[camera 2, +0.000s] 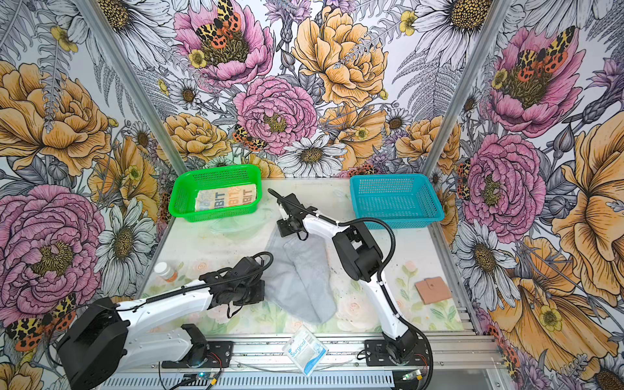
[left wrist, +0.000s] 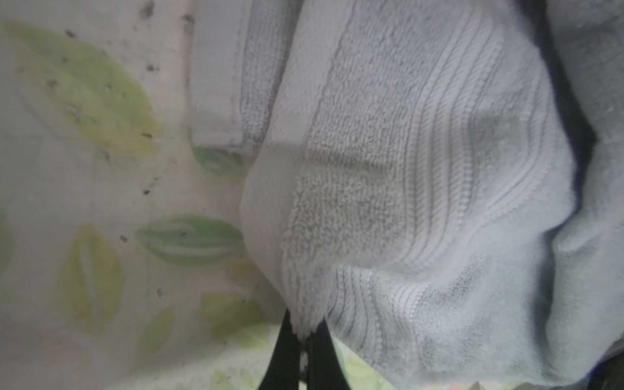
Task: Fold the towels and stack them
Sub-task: 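Grasp the far corner of the grey towel with the right gripper, then lift the grey towel high with both grippers, spreading its corners apart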
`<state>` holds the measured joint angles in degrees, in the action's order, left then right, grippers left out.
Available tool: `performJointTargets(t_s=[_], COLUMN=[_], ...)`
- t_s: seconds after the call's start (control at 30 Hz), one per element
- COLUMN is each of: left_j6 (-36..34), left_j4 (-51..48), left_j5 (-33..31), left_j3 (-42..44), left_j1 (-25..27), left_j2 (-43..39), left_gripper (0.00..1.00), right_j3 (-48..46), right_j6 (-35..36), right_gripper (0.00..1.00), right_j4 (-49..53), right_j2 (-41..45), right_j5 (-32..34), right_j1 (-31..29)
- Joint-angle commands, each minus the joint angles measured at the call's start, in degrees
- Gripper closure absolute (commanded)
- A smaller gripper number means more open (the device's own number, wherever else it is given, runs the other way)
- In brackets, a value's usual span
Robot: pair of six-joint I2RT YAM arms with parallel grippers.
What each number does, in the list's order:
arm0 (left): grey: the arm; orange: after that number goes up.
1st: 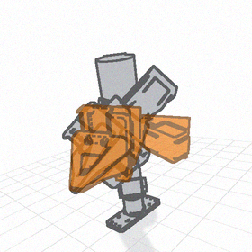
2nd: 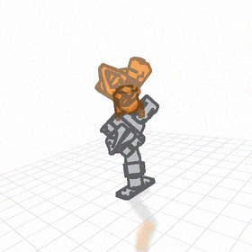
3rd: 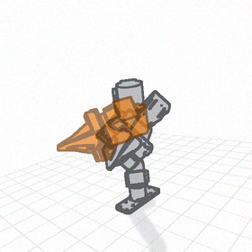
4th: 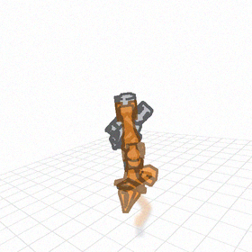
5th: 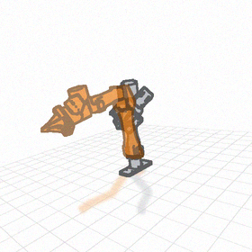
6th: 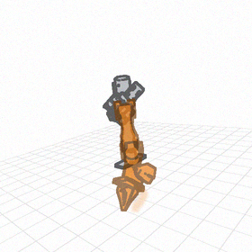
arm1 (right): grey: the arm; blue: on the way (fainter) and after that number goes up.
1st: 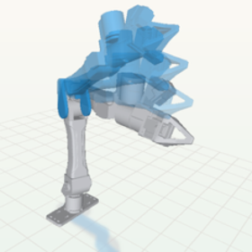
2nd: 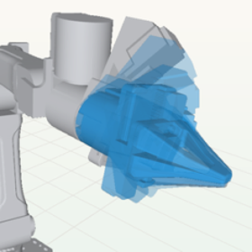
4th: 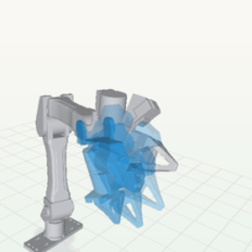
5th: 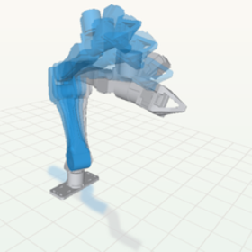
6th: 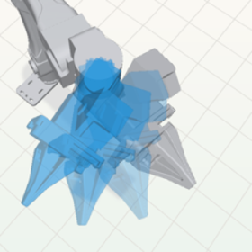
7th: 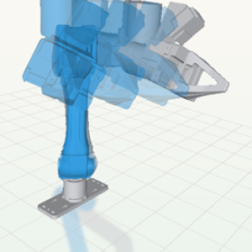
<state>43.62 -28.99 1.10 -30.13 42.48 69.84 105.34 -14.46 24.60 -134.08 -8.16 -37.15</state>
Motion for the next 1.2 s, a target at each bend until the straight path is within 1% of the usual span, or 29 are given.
performJointTargets(t_s=[0.0,0.17,0.27,0.4,0.53,0.67,0.83,0.97,1.07,1.17], left_j6=[-2.83,-4.33,-3.94,-4.85,-8.76,-14.31,-20.59,-24.24,-27.59,-31.48], left_j4=[5.25,5.32,5.24,5.06,3.05,-1.86,-8.55,-11.7,-14.35,-16.67], left_j5=[-0.9,-1.04,-1.65,-2.16,-0.77,1.21,1.37,1.64,0.01,-2.06], left_j3=[-3.82,-6.52,-5.85,-5.31,-6.45,-9.64,-16.82,-24.2,-33.12,-43.17], left_j1=[-0.91,-1.02,-1.08,-1.29,-3.23,-7.54,-12.4,-15.17,-16.42,-16.55], left_j2=[3.03,5.16,3.48,-0.1,-3.6,-6.16,-8.11,-7.97,-6.43,-3.64], left_gripper=[1.0,1.0,1.0,1.0,1.0,1.0,1.0,1.0,1.0,1.0], right_j3=[2.36,1.75,0.0,-2.56,-4.16,-5.12,-5.95,-6.32,-6.24,-5.33], right_j6=[2.2,3.31,4.06,3.62,2.36,2.44,2.24,2.5,3.28,3.69], right_gripper=[1.0,1.0,1.0,1.0,1.0,1.0,1.0,1.0,1.0,1.0], right_j4=[-0.08,0.05,0.03,-0.16,-0.24,-0.25,-0.47,-0.92,-1.95,-2.97], right_j2=[-1.04,2.11,4.71,8.49,13.31,19.55,27.92,34.79,39.6,43.39], right_j5=[1.44,-1.08,-2.69,-7.13,-9.22,-8.9,-8.41,-8.27,-7.71,-8.27], right_j1=[1.33,3.35,3.48,3.48,3.48,3.7,5.08,6.27,7.01,8.02])
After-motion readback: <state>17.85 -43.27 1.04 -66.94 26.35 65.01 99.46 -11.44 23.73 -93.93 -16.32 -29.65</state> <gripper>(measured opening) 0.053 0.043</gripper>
